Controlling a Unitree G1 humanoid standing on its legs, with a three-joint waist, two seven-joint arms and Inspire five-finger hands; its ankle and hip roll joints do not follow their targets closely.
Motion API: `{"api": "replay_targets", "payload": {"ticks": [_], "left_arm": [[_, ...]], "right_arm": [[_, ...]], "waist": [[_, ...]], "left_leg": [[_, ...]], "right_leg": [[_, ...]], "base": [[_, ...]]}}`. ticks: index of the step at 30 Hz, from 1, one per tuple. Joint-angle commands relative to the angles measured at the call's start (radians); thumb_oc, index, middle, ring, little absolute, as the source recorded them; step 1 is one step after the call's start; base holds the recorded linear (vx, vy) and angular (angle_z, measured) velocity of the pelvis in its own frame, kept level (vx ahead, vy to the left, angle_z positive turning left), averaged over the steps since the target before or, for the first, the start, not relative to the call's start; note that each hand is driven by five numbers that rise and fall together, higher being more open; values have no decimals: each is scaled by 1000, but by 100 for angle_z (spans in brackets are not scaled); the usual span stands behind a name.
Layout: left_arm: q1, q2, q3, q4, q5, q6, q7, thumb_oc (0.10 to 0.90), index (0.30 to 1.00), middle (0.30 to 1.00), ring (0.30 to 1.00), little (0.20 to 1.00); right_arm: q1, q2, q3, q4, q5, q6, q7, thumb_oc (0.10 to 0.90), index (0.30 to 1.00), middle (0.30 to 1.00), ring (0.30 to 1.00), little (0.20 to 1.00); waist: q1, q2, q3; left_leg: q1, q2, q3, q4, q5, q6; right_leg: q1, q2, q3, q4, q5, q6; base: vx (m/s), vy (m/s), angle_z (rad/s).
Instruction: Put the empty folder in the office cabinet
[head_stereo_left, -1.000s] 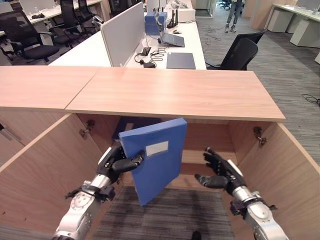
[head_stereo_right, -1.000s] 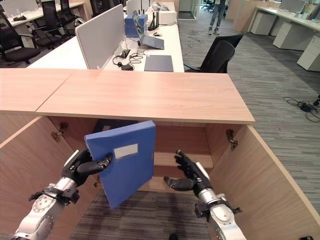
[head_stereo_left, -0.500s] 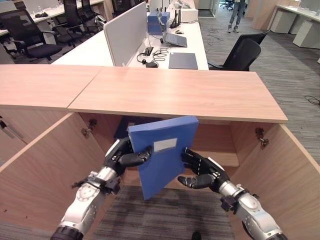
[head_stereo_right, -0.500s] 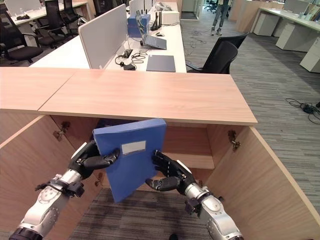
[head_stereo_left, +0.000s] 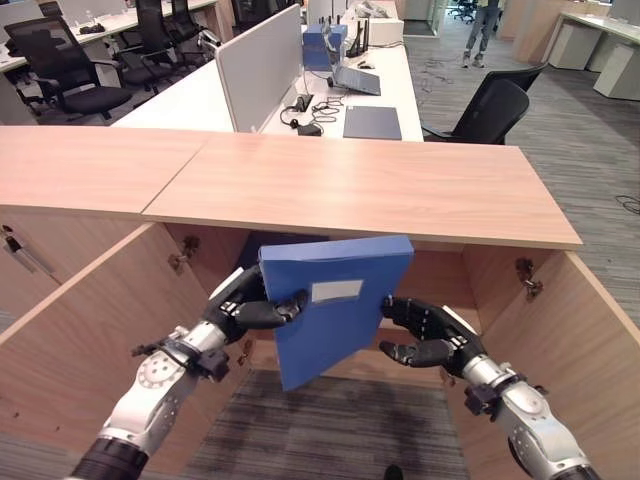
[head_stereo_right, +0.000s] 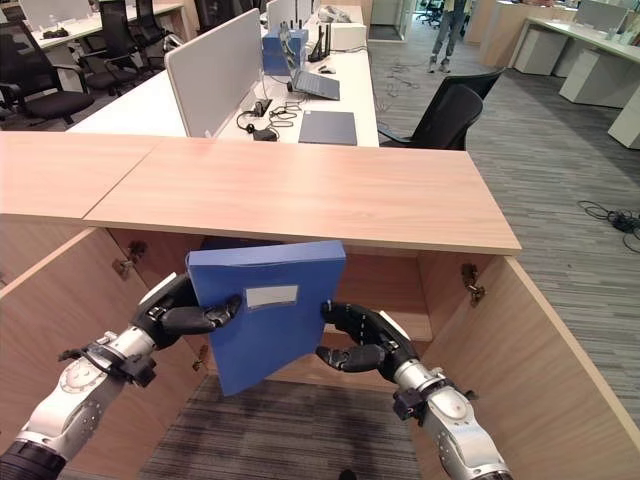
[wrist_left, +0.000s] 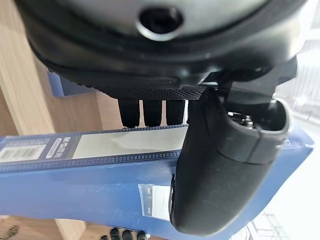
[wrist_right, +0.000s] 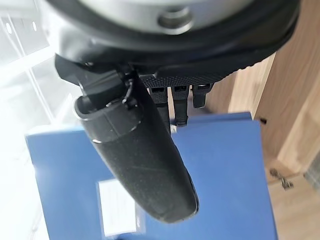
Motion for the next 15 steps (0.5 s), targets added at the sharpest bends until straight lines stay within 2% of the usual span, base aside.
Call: {"api": "replay_targets", "payload": {"ticks": [1, 15], "left_arm": [[-110, -14, 61, -13, 32, -100, -11, 400, 300, 300, 300, 300], [-124, -48, 161, 48, 157, -124, 57, 400, 300, 300, 300, 300]], "right_arm": [[-100, 16, -130, -68, -7, -128, -17, 800, 900, 900, 900, 900], [-12, 17, -124, -112, -42, -92, 41, 800, 900, 900, 900, 900]], "waist": [[5, 6, -42], [-9, 1, -39]], "left_leg": [[-27, -15, -136, -6, -30, -7], [-19, -8, -118, -6, -31, -10]], "right_leg": [[75, -1, -42, 44, -107, 66], [77, 7, -33, 42, -109, 64]], "base": [[0, 2, -4], [0, -2, -3]]}}
